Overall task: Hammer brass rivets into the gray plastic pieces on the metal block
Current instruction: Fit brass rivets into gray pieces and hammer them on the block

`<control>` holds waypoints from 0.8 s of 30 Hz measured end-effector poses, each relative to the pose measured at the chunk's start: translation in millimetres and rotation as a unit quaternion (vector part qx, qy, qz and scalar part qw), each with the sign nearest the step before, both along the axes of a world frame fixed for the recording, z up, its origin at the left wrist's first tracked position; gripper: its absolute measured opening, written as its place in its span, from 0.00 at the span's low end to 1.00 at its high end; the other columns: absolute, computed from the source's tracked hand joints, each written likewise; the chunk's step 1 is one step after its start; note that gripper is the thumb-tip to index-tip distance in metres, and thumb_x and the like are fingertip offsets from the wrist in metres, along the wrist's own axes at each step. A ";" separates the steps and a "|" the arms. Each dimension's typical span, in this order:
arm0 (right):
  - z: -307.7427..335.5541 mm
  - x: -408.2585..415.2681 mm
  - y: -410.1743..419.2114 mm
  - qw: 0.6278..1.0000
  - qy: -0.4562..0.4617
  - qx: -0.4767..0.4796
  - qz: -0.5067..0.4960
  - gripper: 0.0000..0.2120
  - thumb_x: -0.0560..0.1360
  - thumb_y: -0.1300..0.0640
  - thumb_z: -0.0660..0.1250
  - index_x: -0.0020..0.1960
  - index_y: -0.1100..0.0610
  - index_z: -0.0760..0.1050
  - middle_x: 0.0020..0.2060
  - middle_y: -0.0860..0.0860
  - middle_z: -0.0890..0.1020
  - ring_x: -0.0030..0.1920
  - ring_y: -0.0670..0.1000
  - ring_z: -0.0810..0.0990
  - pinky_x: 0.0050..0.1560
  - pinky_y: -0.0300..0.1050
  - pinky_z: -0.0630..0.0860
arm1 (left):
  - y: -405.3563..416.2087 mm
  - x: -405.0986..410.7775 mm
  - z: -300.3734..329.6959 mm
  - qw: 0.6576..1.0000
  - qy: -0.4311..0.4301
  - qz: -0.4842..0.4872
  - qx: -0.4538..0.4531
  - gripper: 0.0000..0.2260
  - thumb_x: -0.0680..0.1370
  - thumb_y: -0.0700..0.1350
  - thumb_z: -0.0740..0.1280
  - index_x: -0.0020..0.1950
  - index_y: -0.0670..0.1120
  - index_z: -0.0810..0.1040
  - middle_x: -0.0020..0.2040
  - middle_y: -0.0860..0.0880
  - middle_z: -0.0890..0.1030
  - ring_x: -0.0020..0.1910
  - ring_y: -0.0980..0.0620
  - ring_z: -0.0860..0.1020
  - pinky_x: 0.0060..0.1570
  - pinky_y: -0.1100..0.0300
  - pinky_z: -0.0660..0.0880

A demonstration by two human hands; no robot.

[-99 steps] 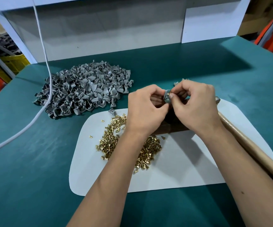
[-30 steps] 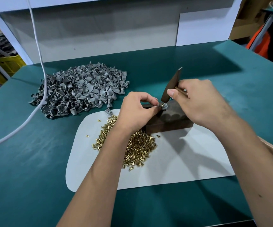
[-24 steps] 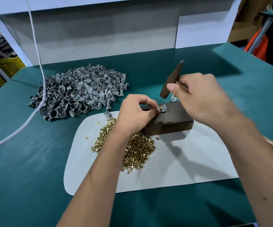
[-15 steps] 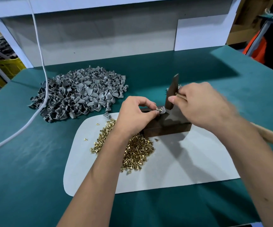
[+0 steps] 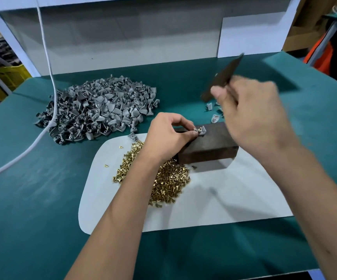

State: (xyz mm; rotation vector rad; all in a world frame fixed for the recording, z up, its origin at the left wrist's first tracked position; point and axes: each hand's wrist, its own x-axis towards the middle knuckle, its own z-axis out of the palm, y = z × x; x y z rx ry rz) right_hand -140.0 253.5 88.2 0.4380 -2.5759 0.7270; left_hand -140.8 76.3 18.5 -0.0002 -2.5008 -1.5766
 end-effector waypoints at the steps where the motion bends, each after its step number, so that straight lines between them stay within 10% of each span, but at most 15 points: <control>1: -7.1 1.1 -2.5 0.998 -0.059 0.036 -0.002 0.18 0.81 0.40 0.59 0.49 0.53 0.76 0.39 0.56 0.80 0.40 0.62 0.76 0.39 0.49 0.72 | 0.2 -0.2 0.2 1.000 0.004 0.001 -0.003 0.08 0.71 0.40 0.79 0.36 0.51 0.84 0.45 0.55 0.87 0.50 0.55 0.84 0.59 0.49 0.80; 4: -9.6 -5.8 -0.9 0.979 -0.163 0.119 -0.015 0.16 0.82 0.41 0.61 0.43 0.51 0.73 0.39 0.53 0.77 0.45 0.63 0.78 0.43 0.51 0.75 | 1.0 0.9 1.7 1.000 0.006 -0.001 -0.002 0.07 0.71 0.39 0.79 0.37 0.50 0.84 0.46 0.52 0.87 0.51 0.53 0.85 0.60 0.49 0.80; 8: -1.2 -6.3 -1.5 0.999 -0.017 -0.005 -0.026 0.17 0.81 0.41 0.59 0.42 0.52 0.73 0.35 0.55 0.78 0.36 0.61 0.74 0.35 0.48 0.71 | 0.6 1.3 2.5 1.000 -0.001 0.001 -0.010 0.06 0.71 0.41 0.79 0.38 0.49 0.85 0.45 0.56 0.87 0.50 0.58 0.84 0.60 0.51 0.79; 13: -6.4 -6.9 -2.8 0.975 -0.171 0.140 -0.031 0.19 0.82 0.41 0.60 0.39 0.53 0.70 0.39 0.56 0.77 0.41 0.62 0.73 0.42 0.50 0.70 | 1.4 1.7 4.1 1.000 -0.003 -0.001 -0.009 0.06 0.71 0.40 0.80 0.39 0.49 0.85 0.46 0.54 0.87 0.52 0.55 0.84 0.61 0.51 0.79; 18: 2.8 -6.0 -8.3 0.997 -0.028 0.063 -0.033 0.14 0.81 0.41 0.57 0.41 0.47 0.71 0.35 0.54 0.72 0.35 0.60 0.68 0.40 0.49 0.67 | -0.7 0.1 2.1 1.000 -0.005 0.002 -0.009 0.07 0.71 0.41 0.80 0.37 0.49 0.85 0.45 0.56 0.87 0.51 0.57 0.84 0.60 0.50 0.79; 24: -6.5 -15.0 -1.0 0.975 -0.174 0.136 -0.024 0.21 0.82 0.43 0.62 0.34 0.52 0.66 0.34 0.52 0.72 0.42 0.62 0.74 0.42 0.49 0.68 | -0.4 0.4 2.1 1.000 -0.011 0.004 -0.010 0.06 0.71 0.42 0.80 0.39 0.50 0.86 0.51 0.54 0.86 0.54 0.58 0.83 0.63 0.50 0.78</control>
